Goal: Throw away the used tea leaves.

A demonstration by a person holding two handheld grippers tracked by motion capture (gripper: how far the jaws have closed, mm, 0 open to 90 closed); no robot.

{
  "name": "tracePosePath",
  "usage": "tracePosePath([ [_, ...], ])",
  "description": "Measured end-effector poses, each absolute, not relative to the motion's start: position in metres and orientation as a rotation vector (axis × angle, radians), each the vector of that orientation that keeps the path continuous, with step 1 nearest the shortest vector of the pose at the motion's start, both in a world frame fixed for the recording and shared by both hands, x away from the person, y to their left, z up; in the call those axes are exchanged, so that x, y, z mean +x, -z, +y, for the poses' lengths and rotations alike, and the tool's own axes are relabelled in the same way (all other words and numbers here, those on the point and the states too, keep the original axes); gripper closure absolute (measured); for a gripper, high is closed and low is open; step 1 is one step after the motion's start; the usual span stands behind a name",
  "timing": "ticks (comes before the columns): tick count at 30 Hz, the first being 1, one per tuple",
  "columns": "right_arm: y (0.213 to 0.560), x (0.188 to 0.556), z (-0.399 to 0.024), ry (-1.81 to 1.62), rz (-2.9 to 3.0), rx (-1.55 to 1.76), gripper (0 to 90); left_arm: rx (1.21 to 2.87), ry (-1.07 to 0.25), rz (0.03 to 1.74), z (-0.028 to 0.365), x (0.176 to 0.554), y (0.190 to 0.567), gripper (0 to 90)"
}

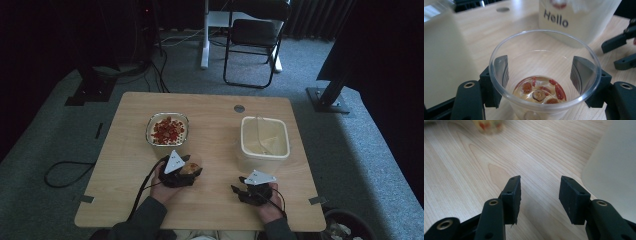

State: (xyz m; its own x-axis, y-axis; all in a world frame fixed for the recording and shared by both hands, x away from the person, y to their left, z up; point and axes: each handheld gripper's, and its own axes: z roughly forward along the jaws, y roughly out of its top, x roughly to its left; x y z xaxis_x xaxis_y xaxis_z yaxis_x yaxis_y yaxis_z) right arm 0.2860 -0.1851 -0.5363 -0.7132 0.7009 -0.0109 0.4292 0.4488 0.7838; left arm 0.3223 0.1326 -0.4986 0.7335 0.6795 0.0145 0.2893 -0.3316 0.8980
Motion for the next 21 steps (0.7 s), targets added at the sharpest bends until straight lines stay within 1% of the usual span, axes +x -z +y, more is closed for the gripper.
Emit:
tracePosePath([
  [9, 0.531, 0.282, -0.206, -1.120, 2.340, 0.993, 51.2, 1.824, -0.533, 0.796, 0.182, 0.320, 0.454, 32.1],
  [16, 0.532, 0.279, -0.225, -1.076, 2.326, 1.029, 50.4, 1.790, -0.554, 0.836, 0.215, 0.320, 0.435, 32.3],
  [21, 0.535, 0.276, -0.238, -1.042, 2.318, 1.056, 50.1, 1.743, -0.545, 0.876, 0.239, 0.319, 0.426, 32.4],
])
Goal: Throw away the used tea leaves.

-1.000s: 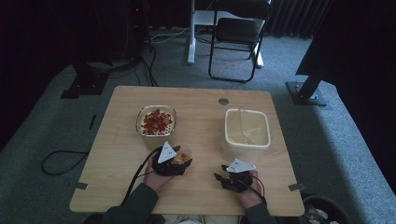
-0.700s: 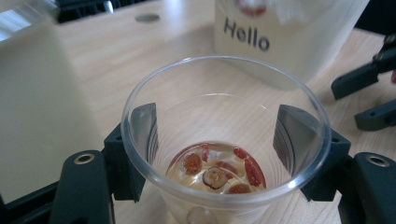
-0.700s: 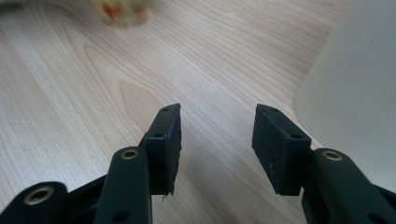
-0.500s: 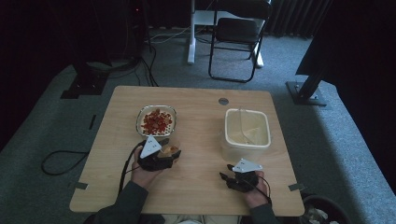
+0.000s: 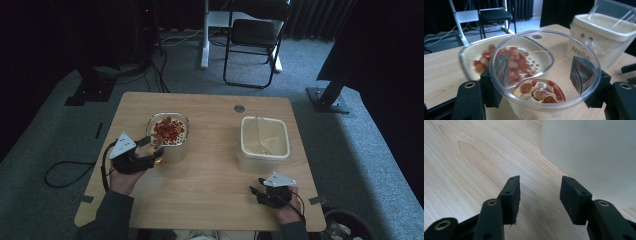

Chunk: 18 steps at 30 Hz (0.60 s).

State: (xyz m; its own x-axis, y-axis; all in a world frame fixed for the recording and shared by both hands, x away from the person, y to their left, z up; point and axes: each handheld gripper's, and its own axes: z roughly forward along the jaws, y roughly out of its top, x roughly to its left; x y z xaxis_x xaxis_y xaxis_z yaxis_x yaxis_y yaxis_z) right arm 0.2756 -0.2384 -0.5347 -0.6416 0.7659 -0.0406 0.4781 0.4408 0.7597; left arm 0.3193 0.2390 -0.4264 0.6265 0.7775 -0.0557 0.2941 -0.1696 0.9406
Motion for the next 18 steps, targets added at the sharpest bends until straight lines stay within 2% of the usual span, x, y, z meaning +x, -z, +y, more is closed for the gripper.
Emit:
tracePosePath([
  [11, 0.537, 0.276, -0.249, -1.028, 2.289, 1.087, 49.6, 1.730, -0.639, 0.929, 0.282, 0.324, 0.404, 32.5],
  [18, 0.539, 0.279, -0.251, -1.019, 2.278, 1.102, 49.6, 1.706, -0.696, 1.003, 0.312, 0.342, 0.393, 32.5],
])
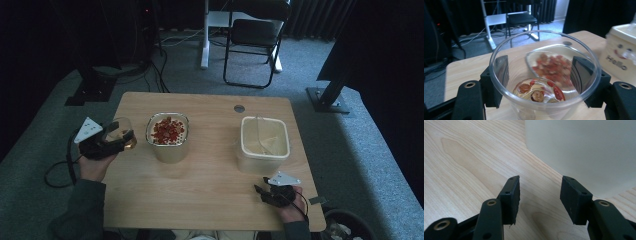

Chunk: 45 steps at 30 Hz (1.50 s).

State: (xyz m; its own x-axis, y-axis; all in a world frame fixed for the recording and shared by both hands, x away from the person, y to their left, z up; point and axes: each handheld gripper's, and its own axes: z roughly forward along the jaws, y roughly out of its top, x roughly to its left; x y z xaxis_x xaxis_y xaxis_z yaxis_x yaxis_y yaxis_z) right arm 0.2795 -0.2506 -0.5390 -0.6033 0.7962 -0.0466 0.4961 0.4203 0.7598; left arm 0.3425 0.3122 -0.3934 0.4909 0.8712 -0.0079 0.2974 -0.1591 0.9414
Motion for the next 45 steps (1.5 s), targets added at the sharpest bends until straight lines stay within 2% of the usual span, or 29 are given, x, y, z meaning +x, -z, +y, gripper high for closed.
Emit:
tracePosePath([
  [14, 0.545, 0.283, -0.253, -0.978, 2.261, 1.137, 49.6, 1.734, -0.751, 1.060, 0.311, 0.382, 0.397, 32.5],
  [22, 0.547, 0.284, -0.256, -0.982, 2.241, 1.174, 49.3, 1.778, -0.779, 1.053, 0.297, 0.400, 0.392, 32.5],
  [38, 0.548, 0.284, -0.257, -0.991, 2.230, 1.186, 49.4, 2.033, -0.974, 0.972, 0.255, 0.418, 0.384, 32.7],
  [45, 0.548, 0.284, -0.257, -0.993, 2.231, 1.184, 49.5, 2.185, -1.068, 0.857, 0.238, 0.420, 0.378, 32.8],
])
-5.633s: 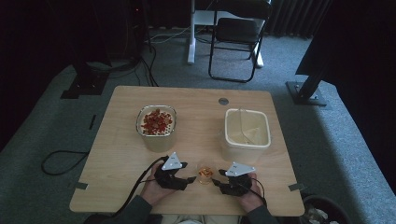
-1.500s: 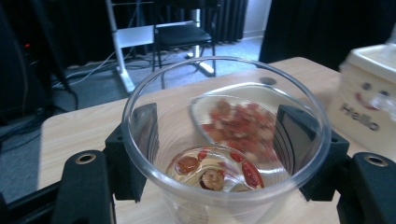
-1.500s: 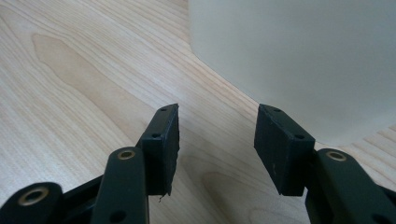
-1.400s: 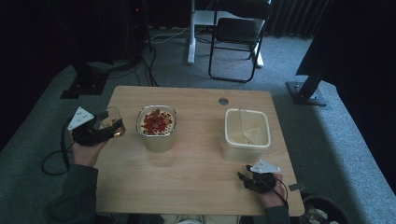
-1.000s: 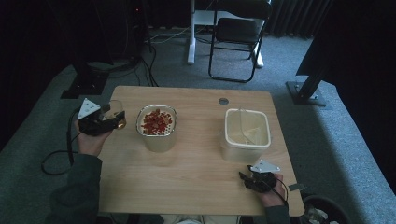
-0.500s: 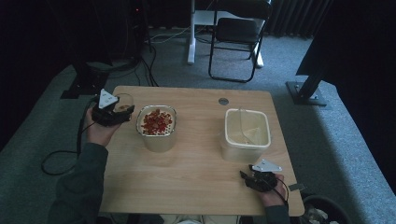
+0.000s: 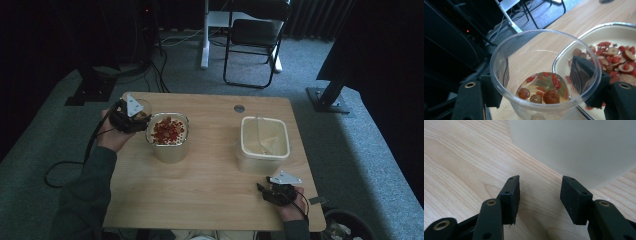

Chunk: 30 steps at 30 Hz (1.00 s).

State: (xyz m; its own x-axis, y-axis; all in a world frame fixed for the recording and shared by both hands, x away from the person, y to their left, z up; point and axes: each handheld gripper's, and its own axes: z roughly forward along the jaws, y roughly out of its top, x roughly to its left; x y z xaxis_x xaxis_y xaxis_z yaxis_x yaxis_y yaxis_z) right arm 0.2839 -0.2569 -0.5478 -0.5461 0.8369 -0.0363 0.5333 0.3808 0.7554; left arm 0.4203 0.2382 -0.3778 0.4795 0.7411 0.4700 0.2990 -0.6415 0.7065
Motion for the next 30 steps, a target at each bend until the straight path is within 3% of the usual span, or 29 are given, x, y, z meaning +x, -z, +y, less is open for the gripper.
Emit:
tracePosePath([
  [12, 0.548, 0.284, -0.257, -0.997, 2.232, 1.185, 49.6, 2.372, -1.289, 0.695, 0.213, 0.426, 0.373, 32.7],
  [30, 0.549, 0.284, -0.257, -1.008, 2.230, 1.192, 49.6, 2.578, -1.515, 0.475, 0.192, 0.428, 0.382, 32.7],
])
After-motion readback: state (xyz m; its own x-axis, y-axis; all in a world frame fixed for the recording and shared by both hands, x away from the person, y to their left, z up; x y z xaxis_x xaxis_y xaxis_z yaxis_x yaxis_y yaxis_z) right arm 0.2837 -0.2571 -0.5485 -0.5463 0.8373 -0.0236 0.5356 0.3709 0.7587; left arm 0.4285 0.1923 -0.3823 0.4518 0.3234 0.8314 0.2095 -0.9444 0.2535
